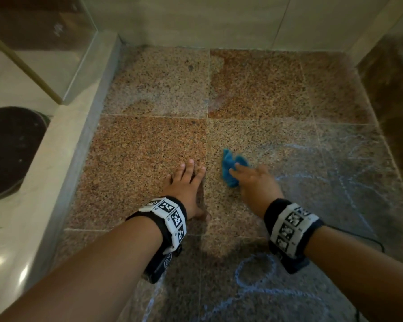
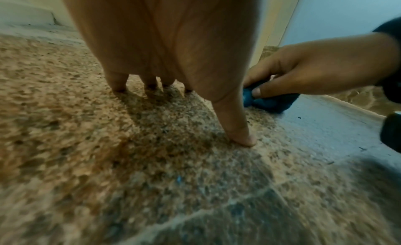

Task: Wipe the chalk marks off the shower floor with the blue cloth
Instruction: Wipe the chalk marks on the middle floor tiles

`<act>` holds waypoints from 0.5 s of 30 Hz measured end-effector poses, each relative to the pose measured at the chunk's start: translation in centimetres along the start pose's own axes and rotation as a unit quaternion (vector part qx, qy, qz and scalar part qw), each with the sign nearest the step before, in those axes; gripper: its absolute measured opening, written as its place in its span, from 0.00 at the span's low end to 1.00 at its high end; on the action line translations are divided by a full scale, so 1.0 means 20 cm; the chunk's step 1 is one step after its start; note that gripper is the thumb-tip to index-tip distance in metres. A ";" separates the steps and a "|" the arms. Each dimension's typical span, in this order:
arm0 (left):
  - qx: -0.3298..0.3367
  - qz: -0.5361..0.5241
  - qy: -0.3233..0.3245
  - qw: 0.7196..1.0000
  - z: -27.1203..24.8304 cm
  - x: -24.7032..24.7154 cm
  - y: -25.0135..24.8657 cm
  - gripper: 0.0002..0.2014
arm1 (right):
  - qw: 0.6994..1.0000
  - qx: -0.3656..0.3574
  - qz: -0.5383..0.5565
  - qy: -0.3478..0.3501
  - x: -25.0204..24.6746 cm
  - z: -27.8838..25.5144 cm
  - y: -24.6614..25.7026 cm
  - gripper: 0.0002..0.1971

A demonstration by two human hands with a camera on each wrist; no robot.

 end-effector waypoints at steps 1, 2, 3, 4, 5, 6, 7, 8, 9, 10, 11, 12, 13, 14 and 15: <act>-0.001 0.000 -0.001 1.000 0.00 0.00 0.00 0.62 | 0.998 -0.046 -0.018 0.024 0.07 -0.01 0.04 0.22; -0.001 -0.001 0.000 1.000 0.00 0.00 0.00 0.61 | 0.997 -0.077 0.004 -0.007 0.08 -0.04 0.08 0.20; -0.001 -0.003 0.001 1.000 0.00 0.00 0.00 0.61 | 0.993 -0.113 0.016 -0.017 0.10 -0.08 0.11 0.21; -0.001 -0.004 0.002 1.000 0.00 0.00 0.01 0.60 | 0.988 -0.148 -0.012 -0.039 0.08 -0.10 0.12 0.21; 0.000 -0.005 0.003 1.000 0.00 0.00 0.01 0.60 | 0.985 -0.167 -0.013 -0.037 0.05 -0.11 0.10 0.19; 0.001 -0.006 0.003 1.000 0.00 0.00 0.01 0.61 | 0.990 -0.142 0.003 -0.017 0.01 -0.11 0.05 0.20; 0.003 -0.006 0.002 1.000 0.00 0.00 0.01 0.61 | 0.995 -0.094 0.020 0.002 -0.01 -0.09 -0.02 0.21; 0.004 -0.005 0.001 1.000 0.00 0.00 0.01 0.62 | 0.998 -0.030 0.063 -0.003 -0.03 -0.07 -0.10 0.21; 0.005 -0.004 0.000 1.000 0.00 0.00 0.00 0.62 | 0.996 0.032 0.081 -0.014 -0.06 -0.05 -0.17 0.21; 0.004 -0.004 0.000 1.000 0.00 0.00 0.00 0.62 | 0.992 0.073 0.091 -0.056 -0.08 -0.04 -0.25 0.21; 0.004 -0.003 0.001 1.000 0.00 0.00 0.00 0.62 | 0.985 0.122 0.100 -0.075 -0.09 -0.04 -0.29 0.20; 0.003 -0.002 0.003 1.000 0.00 0.00 0.01 0.62 | 0.981 0.144 0.096 -0.082 -0.10 -0.05 -0.31 0.20; 0.003 -0.001 0.005 1.000 0.00 0.00 0.01 0.62 | 0.984 0.152 0.073 -0.062 -0.09 -0.05 -0.30 0.21; 0.002 0.000 0.006 1.000 0.00 0.00 0.00 0.62 | 0.988 0.140 0.045 -0.043 -0.09 -0.06 -0.26 0.22; 0.001 0.001 0.005 1.000 0.00 0.00 0.00 0.62 | 0.992 0.118 0.035 -0.035 -0.08 -0.07 -0.20 0.23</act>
Point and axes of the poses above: each hand's wrist, its own z-axis towards the middle knuckle, its own x-axis out of the palm, y = z × x, the point moved 2 cm from there along z, towards the middle knuckle, and after that the axes turned 2 degrees about -y, right-handed, at the moved point
